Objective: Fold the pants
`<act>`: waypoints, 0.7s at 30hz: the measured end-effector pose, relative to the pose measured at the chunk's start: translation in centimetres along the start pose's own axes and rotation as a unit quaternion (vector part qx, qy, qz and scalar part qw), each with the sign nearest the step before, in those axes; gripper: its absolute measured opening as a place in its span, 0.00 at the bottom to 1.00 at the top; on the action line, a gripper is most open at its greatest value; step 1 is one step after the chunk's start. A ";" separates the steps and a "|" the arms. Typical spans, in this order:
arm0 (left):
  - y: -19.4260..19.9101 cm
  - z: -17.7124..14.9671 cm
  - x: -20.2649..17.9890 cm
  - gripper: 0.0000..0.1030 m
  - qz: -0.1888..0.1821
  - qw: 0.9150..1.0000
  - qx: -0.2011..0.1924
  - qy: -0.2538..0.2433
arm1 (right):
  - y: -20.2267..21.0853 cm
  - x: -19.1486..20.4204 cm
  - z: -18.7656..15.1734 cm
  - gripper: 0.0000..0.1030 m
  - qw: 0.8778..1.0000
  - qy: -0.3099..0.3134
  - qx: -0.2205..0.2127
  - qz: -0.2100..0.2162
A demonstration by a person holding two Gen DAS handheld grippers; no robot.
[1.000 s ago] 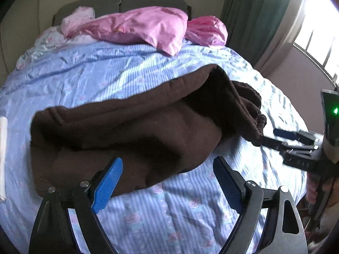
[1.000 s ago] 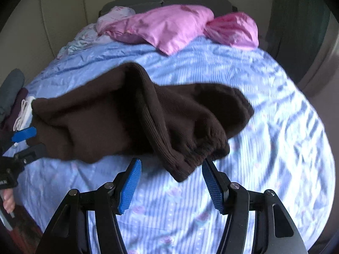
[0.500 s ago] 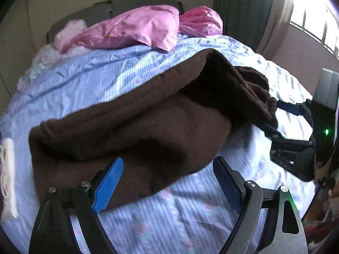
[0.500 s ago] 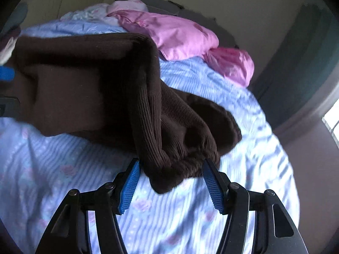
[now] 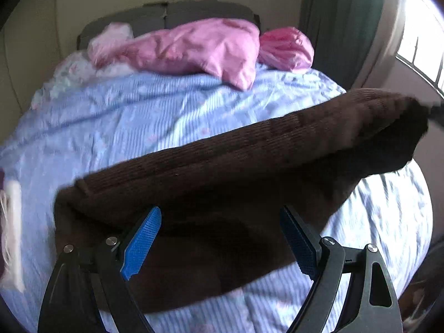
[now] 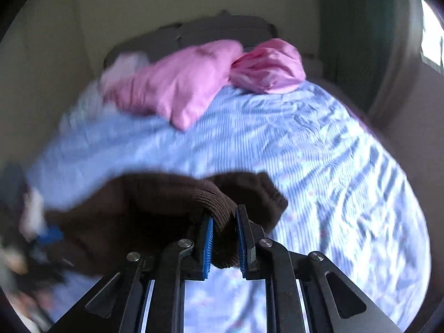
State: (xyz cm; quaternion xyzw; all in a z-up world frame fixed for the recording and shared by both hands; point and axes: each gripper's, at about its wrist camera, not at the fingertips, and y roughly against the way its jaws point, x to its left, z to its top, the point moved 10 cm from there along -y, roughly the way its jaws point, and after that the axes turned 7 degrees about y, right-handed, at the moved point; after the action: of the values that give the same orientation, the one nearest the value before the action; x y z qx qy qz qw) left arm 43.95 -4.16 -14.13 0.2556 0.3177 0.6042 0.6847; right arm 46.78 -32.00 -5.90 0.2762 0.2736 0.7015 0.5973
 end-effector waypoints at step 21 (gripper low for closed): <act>-9.3 1.8 5.6 0.86 0.114 0.990 0.077 0.011 | -16.2 -3.5 4.1 0.33 0.975 0.024 0.164 -0.150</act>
State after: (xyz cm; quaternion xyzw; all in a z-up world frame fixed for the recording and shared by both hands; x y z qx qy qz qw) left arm 51.86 0.19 -20.48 0.3351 0.3397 0.6547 0.5862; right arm 61.30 -33.02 -14.80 0.3092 0.4381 0.5555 0.6356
